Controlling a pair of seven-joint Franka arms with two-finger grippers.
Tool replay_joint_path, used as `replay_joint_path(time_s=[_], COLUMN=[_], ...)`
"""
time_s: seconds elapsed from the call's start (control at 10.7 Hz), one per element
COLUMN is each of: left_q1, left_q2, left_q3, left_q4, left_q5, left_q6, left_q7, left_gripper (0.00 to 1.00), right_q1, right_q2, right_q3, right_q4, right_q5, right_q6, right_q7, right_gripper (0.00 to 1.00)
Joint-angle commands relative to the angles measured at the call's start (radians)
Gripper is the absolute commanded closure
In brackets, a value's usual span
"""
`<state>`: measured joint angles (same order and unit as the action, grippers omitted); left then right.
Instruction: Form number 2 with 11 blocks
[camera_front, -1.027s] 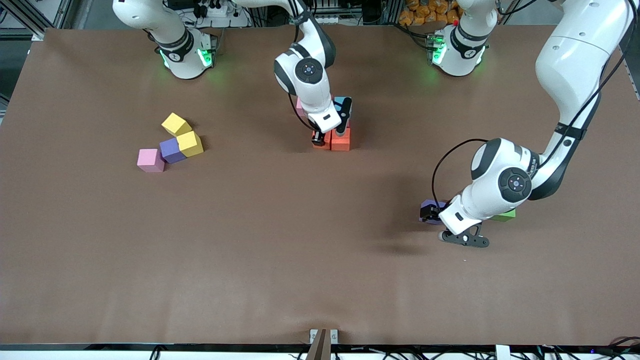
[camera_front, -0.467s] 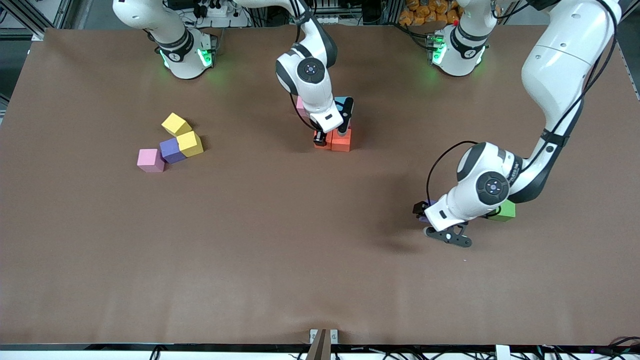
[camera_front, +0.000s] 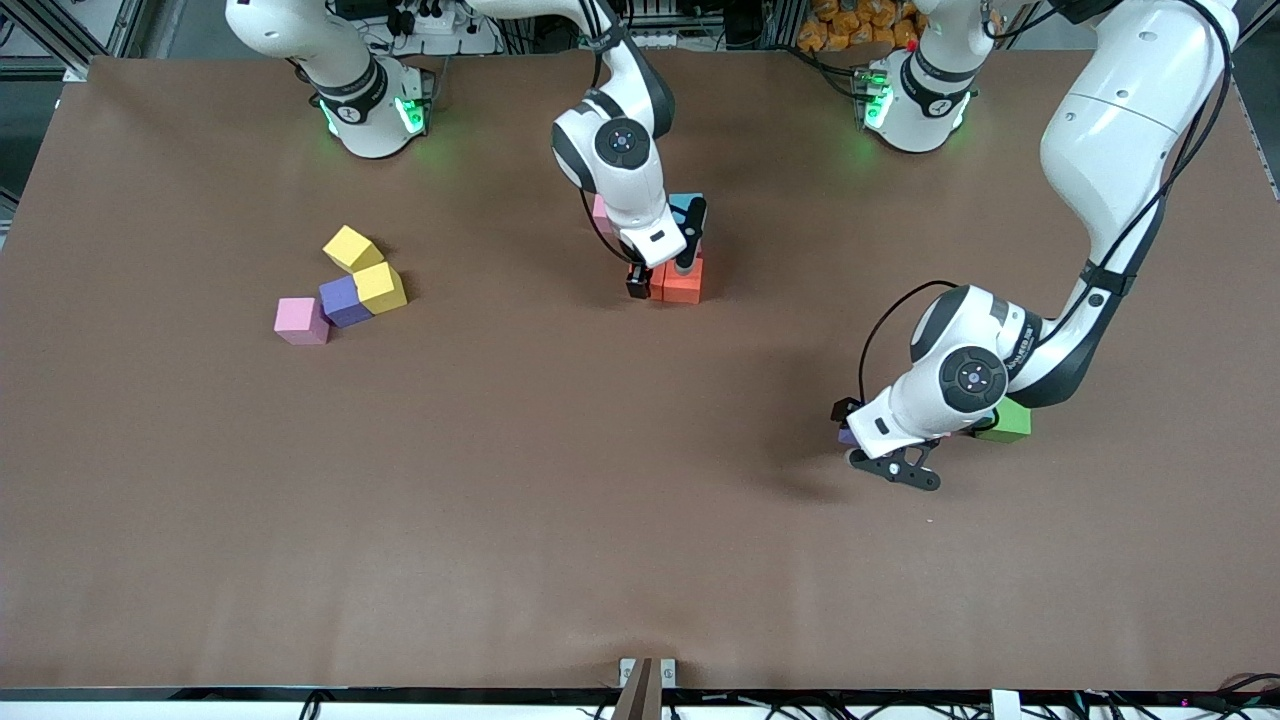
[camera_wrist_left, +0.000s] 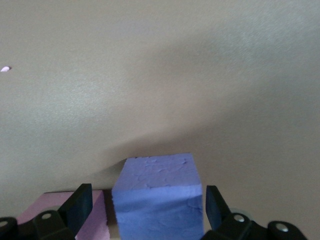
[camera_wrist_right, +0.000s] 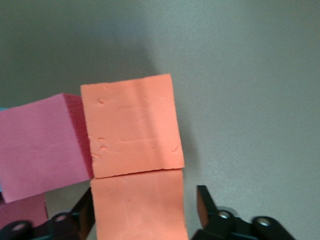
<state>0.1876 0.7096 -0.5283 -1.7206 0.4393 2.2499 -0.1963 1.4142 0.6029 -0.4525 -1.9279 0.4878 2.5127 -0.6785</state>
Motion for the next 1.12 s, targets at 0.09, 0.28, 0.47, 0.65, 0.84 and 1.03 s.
replay_joint_path(time_s=[0.09,0.28,0.47,0.65,0.84,1.03], left_q1=[0.013,0.015,0.01,0.015,0.015,0.016], left_q2=[-0.027,-0.027,-0.032,-0.036,-0.041,-0.041], left_q3=[-0.004,-0.006,-0.016,-0.041,-0.042,-0.042], left_q4=[-0.033,-0.039,-0.039,-0.037,-0.037,-0.04], left_q5=[0.027,0.015,0.012,0.01,0.01,0.01], left_q6=[-0.045,-0.053,-0.07,-0.108,-0.119,-0.119], left_q7=[-0.014,-0.038,-0.09,-0.115,-0.114,-0.106], left_gripper=[0.0,0.0,0.0,0.0,0.0,0.0], right_q1=[-0.001,-0.02,-0.037,-0.063,-0.069,-0.107], right_q2=[-0.014,-0.06,-0.103,-0.132,-0.135,-0.129], right_q3=[-0.009,-0.011,-0.011,-0.014,-0.081,-0.164], right_q4=[0.014,0.013,0.013,0.015,0.021,0.041], right_q5=[0.008,0.008,0.009,0.009,0.009,0.006], right_q6=[-0.011,-0.076,-0.142,-0.202,-0.248,-0.287], right_q7=[-0.03,-0.048,-0.067,-0.061,-0.061,-0.059], right_gripper=[0.0,0.0,0.0,0.0,0.0,0.0])
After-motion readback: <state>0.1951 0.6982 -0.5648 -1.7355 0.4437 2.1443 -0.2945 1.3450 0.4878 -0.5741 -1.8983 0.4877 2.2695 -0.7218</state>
